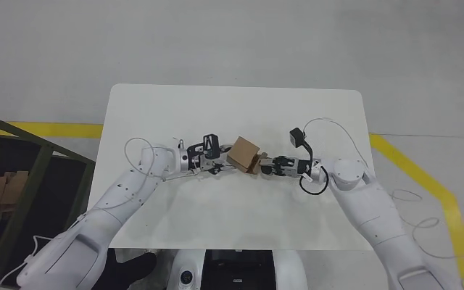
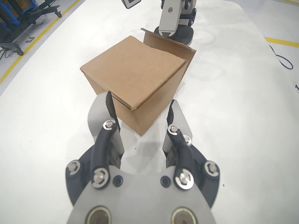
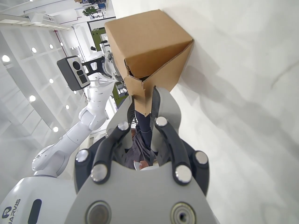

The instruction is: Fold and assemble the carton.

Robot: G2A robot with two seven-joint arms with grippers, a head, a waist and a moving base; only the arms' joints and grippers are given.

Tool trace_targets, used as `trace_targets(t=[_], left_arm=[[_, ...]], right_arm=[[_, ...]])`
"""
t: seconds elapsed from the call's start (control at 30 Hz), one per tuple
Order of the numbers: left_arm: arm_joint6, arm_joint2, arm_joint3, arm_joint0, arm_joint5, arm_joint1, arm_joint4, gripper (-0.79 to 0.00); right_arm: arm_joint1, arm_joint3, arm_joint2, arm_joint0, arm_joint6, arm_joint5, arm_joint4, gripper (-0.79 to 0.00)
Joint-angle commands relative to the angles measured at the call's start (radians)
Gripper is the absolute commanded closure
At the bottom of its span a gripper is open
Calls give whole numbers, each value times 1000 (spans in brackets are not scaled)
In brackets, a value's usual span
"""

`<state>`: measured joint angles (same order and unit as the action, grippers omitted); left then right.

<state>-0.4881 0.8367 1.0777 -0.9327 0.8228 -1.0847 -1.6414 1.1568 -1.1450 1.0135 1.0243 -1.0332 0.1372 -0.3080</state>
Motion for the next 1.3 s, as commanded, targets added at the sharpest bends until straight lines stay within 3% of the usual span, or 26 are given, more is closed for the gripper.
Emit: trace_targets(t=[0.0, 0.57, 0.9, 1.27], left_arm=[[3, 1, 1, 0, 1, 0, 1, -446], [12, -2, 8, -3, 7, -2, 1, -456], [13, -2, 11, -4, 9, -2, -4, -446], [18, -3, 11, -5, 12, -3, -1, -446]], right_arm=[[0, 0, -1, 0, 1, -2, 2, -126], [12, 2, -35, -30, 53, -51, 53, -99], [14, -22, -34, -29, 77, -49, 71, -40], [8, -57, -19, -14, 84, -62, 91, -52]])
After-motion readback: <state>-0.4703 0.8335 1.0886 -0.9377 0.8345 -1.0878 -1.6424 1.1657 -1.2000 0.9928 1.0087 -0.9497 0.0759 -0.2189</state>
